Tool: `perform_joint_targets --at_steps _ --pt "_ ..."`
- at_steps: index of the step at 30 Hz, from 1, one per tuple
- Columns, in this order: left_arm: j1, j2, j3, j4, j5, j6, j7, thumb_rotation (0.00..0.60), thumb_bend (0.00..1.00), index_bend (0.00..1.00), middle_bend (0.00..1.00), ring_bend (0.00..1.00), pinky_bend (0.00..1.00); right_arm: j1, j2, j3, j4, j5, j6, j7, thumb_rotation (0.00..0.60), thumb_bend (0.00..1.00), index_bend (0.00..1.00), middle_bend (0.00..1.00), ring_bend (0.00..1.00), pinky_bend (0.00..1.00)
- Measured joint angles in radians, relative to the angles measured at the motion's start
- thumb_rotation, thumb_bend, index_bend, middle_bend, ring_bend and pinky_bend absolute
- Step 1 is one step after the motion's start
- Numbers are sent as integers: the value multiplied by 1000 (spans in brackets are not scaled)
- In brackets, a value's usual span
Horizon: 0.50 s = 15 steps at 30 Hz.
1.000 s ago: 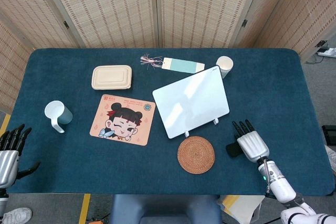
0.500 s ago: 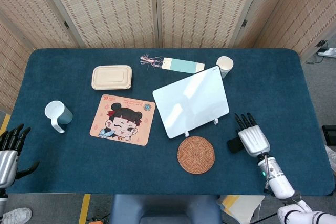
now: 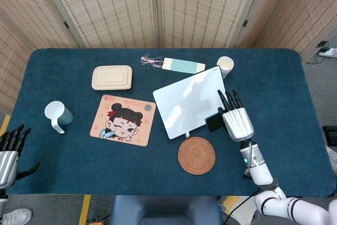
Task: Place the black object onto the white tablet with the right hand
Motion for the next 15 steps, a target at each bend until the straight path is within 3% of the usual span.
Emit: perform_joint_targets --at_steps 15 --pt "6 14 14 5 41 20 -47 600 241 0 18 2 0 177 -227 87 298 18 -10 -21 600 188 576 56 40 2"
